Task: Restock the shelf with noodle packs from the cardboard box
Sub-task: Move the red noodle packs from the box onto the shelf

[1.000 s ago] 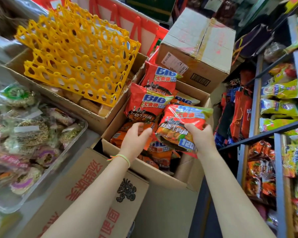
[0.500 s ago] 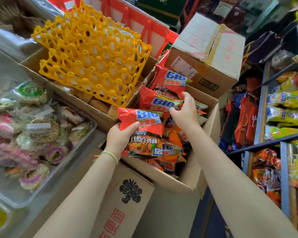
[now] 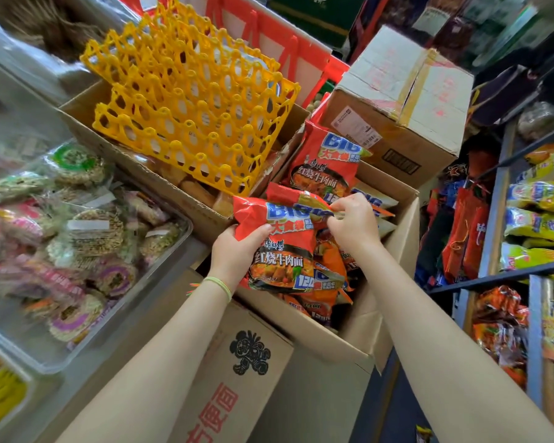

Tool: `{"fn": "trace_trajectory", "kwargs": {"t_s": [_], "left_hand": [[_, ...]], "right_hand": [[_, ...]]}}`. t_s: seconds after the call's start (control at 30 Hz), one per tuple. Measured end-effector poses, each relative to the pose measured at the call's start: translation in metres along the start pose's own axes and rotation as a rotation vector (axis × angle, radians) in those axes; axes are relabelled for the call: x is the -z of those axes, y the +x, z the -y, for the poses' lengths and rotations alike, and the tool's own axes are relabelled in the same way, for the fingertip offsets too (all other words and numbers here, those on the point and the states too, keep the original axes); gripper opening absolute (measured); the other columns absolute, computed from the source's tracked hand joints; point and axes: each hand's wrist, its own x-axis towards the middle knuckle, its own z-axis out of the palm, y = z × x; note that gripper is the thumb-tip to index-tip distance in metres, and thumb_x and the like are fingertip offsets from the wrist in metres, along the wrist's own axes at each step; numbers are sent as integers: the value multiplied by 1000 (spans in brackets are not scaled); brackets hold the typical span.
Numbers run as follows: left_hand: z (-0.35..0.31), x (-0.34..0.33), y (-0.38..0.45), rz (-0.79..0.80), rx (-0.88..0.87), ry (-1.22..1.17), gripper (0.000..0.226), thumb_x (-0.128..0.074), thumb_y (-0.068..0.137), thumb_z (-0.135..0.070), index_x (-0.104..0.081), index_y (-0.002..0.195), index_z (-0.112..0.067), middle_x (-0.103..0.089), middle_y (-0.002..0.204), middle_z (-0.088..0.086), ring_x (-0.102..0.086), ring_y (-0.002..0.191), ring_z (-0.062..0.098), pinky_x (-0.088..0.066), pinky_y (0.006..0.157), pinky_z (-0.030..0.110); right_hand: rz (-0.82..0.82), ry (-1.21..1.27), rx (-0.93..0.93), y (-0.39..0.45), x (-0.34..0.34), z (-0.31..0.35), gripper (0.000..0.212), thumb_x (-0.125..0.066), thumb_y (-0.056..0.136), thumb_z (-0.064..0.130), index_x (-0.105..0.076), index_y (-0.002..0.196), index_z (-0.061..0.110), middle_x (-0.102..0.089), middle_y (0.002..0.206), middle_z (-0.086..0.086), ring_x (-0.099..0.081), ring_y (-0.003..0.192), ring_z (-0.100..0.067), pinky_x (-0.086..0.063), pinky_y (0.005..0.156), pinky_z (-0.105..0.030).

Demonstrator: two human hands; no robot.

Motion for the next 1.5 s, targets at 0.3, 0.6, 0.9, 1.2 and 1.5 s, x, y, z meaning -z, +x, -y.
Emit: {"fn": "trace_trajectory", "kwargs": {"t_s": [0.3, 0.6, 0.9, 1.2, 1.5], "left_hand": [[-4, -7, 4, 36, 104, 23, 48, -82, 74, -47, -68, 107, -15, -77, 97, 5, -75, 85, 23, -61, 82, 44], [-30, -74, -64, 588, 121, 14, 31, -66, 87, -26, -62, 117, -16, -75, 100, 8, -74, 86, 23, -59, 70, 36], [-15, -167, -171, 932, 220, 86, 58, -55, 85, -69, -66, 122, -27, -75, 113, 1, -73, 101, 21, -59, 81, 38], [27, -241, -340, 1154, 51, 234, 71, -83, 55, -43, -56, 119, -25, -73, 111, 7, -73, 92, 23, -60, 81, 43], [78, -235, -614, 1606, 298, 162, 30, -59, 80, -40, -81, 84, -20, -77, 95, 8, -75, 79, 20, -61, 73, 32]], "right_hand": [[-394, 552, -78, -60, 107, -13, 14, -54, 99, 29, -45, 103, 19, -57, 89, 8, -63, 76, 4, -50, 56, -14], [-183, 1091, -378, -127, 142, -48, 17, -55, 100, 34, -61, 102, 18, -73, 85, -2, -71, 73, -15, -59, 64, -30], [-521, 719, -643, -233, 159, -127, 23, -47, 103, 35, -57, 100, 14, -62, 81, 3, -60, 69, -10, -46, 51, -18], [-931, 667, -860, -430, 230, -184, 33, -54, 99, 35, -51, 115, 7, -57, 92, -3, -52, 73, -13, -38, 57, -18], [-924, 1099, -755, -753, 286, -153, 58, -79, 74, 50, -64, 126, 27, -72, 118, 6, -68, 111, -18, -47, 104, -42]]}}
